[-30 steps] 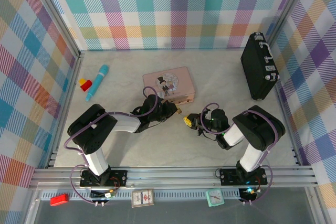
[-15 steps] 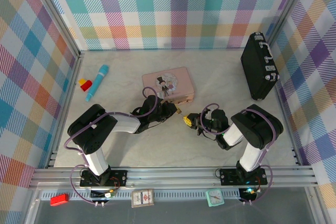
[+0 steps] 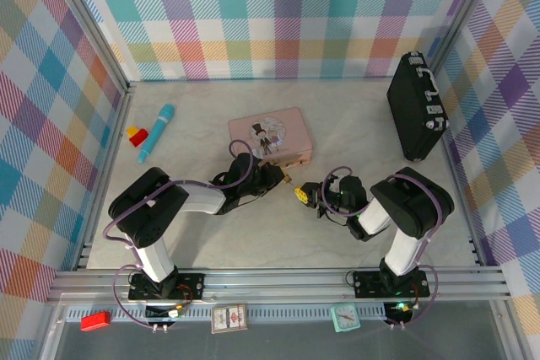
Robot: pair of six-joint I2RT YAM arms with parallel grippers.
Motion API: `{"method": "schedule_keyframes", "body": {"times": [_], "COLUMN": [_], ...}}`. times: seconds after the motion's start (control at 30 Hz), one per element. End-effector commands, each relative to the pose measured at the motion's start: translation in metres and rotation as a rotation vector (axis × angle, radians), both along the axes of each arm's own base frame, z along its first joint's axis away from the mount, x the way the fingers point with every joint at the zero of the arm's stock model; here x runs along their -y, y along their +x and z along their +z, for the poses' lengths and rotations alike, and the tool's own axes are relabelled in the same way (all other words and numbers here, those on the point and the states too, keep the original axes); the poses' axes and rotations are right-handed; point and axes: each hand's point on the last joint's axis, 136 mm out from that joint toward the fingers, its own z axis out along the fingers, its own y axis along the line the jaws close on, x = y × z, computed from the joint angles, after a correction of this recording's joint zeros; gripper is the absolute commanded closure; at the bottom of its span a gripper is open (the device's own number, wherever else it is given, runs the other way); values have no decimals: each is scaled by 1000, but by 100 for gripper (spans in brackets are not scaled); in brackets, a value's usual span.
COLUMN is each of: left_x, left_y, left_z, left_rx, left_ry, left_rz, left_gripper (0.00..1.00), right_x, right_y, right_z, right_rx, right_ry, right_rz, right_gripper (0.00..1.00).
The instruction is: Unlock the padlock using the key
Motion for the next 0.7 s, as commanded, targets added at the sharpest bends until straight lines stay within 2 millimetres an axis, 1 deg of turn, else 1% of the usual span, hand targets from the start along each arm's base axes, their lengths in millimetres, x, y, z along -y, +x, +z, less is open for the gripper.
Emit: {"method": "schedule_keyframes", "body": {"times": [0.0,0.27,0.47,0.67], "left_x": [6,7,9,11], "left_y": [4,4,4,3], "left_z": [32,31,32,33], "left_rx": [44,42,43,46], "left_ry": [-106,-104,-104,-104], "left_rz": [25,21,18,13], "left_gripper": [94,94,94,94], "right_x": [-3,-3,-5,-5], "right_y": [1,2,4,4], "right_z": [7,8,13,12], "right_rx": [24,24,36,33], "right_ry": [31,36,49,47], "right_rz": [0,0,2,2], "right_gripper": [100,100,100,100]}}
